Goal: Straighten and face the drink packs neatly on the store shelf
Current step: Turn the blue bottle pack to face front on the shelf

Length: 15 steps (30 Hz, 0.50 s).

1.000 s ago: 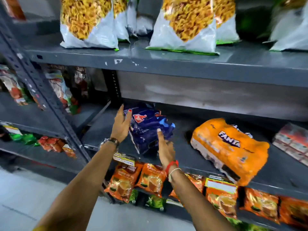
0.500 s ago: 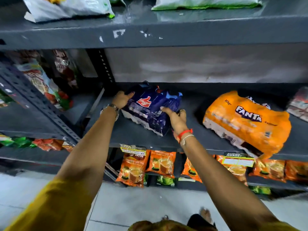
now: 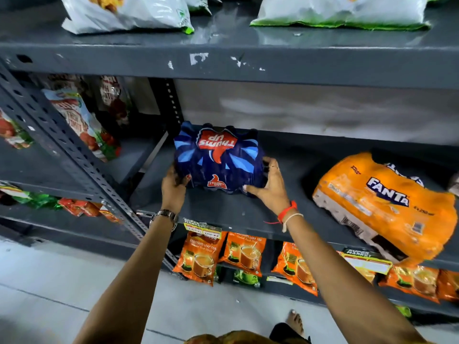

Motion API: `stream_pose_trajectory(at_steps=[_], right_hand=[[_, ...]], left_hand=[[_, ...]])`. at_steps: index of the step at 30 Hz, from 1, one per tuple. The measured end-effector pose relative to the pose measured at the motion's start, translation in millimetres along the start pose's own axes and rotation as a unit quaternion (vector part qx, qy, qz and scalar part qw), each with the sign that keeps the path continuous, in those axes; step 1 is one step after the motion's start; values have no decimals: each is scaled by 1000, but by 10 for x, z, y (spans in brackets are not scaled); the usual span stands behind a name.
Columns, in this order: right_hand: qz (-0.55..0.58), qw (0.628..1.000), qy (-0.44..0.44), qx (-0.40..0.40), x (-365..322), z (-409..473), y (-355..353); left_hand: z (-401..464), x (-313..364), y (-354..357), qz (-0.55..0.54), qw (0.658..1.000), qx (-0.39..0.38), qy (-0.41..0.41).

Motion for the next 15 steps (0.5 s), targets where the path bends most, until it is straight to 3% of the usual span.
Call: stream_pose_trajectory(at_steps=[2,4,6,10,15], right_hand=[[48,998,33,-22,12,73,-87],[99,993,59,36,41,185,-166],[96,991,62,70,59,338,-205],[69,994,82,-28,30,545,-107],[110,990,80,24,65,296,-122]], left_hand=[[-110,40,10,-17,997,77,-10],[-225,60,2,-14,989,140,-45],[-264,49,8,-32,991,102,-79],[-154,183,-12,-166,974,20,-153],[114,527,-42,-65,967,-75,-234]])
Point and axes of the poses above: each hand's wrist, its own z-axis towards the middle knuckle, its own y-axis out of the palm, x = y × z, the point moved 1 cm from there along z, towards the middle knuckle
